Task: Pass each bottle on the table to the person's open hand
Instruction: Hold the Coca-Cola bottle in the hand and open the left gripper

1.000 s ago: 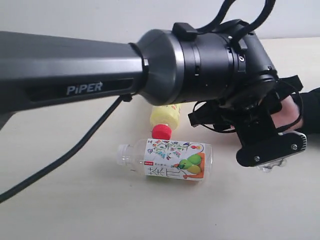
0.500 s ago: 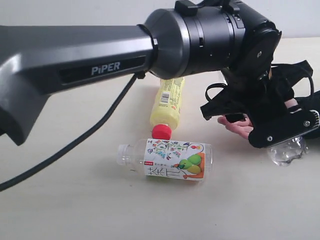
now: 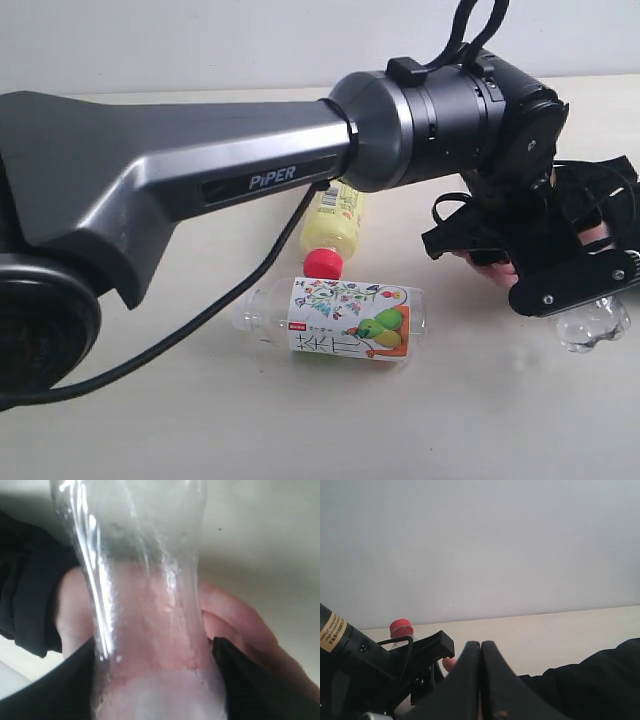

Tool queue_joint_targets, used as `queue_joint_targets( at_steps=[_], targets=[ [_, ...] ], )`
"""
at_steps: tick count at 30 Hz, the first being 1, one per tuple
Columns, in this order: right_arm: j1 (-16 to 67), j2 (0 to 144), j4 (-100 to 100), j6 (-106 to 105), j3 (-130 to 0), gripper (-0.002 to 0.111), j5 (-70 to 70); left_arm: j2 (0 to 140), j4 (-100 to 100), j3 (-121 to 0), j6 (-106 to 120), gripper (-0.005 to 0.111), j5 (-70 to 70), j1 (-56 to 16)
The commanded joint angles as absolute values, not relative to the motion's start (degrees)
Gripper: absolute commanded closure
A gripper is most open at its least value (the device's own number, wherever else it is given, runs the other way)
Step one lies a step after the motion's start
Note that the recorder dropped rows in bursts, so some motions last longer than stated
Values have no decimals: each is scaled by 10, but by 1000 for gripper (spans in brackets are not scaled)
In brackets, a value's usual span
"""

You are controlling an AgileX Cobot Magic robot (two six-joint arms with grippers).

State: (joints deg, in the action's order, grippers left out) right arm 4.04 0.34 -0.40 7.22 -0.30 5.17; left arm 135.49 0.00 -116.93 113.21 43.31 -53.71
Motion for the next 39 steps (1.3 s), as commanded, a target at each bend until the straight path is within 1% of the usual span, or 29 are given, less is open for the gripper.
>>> queue_joint_targets(
  at_steps=[1, 9, 11, 12, 13, 14, 15, 17, 19, 21, 22, 24, 25, 39],
  targets=[
    [37, 0, -4, 72, 0, 108, 50, 1362, -8, -1175, 1138, 107, 410, -522],
    [37, 0, -4, 72, 0, 108, 50, 1370, -9, -1175, 1133, 107, 382, -513],
    [37, 0, -4, 72, 0, 108, 50, 1370, -10, -1175, 1132, 97, 371, -513],
    [37, 0, -4, 72, 0, 108, 50, 1371, -11, -1175, 1122, 83, 372, -513],
    [37, 0, -4, 72, 0, 108, 50, 1373, -11, -1175, 1118, 76, 371, -513],
    [37, 0, -4, 72, 0, 108, 50, 1374, -11, -1175, 1118, 62, 371, -513],
    [37, 0, -4, 72, 0, 108, 50, 1375, -11, -1175, 1118, 57, 371, -513],
    [37, 0, -4, 72, 0, 108, 50, 1375, -11, -1175, 1117, 51, 371, -513],
    [37, 0, -4, 72, 0, 108, 50, 1375, -11, -1175, 1111, 49, 368, -513],
    [37, 0, -4, 72, 0, 108, 50, 1375, -11, -1175, 1105, 43, 354, -513],
    [37, 0, -4, 72, 0, 108, 50, 1375, -11, -1175, 1105, 36, 345, -513],
    [37, 0, -4, 72, 0, 108, 50, 1375, -11, -1175, 1091, 27, 331, -513],
    [37, 0, -4, 72, 0, 108, 50, 1375, -11, -1175, 1090, 25, 331, -513],
    [37, 0, -4, 72, 0, 108, 50, 1374, -6, -1175, 1090, 26, 341, -513]
  ],
)
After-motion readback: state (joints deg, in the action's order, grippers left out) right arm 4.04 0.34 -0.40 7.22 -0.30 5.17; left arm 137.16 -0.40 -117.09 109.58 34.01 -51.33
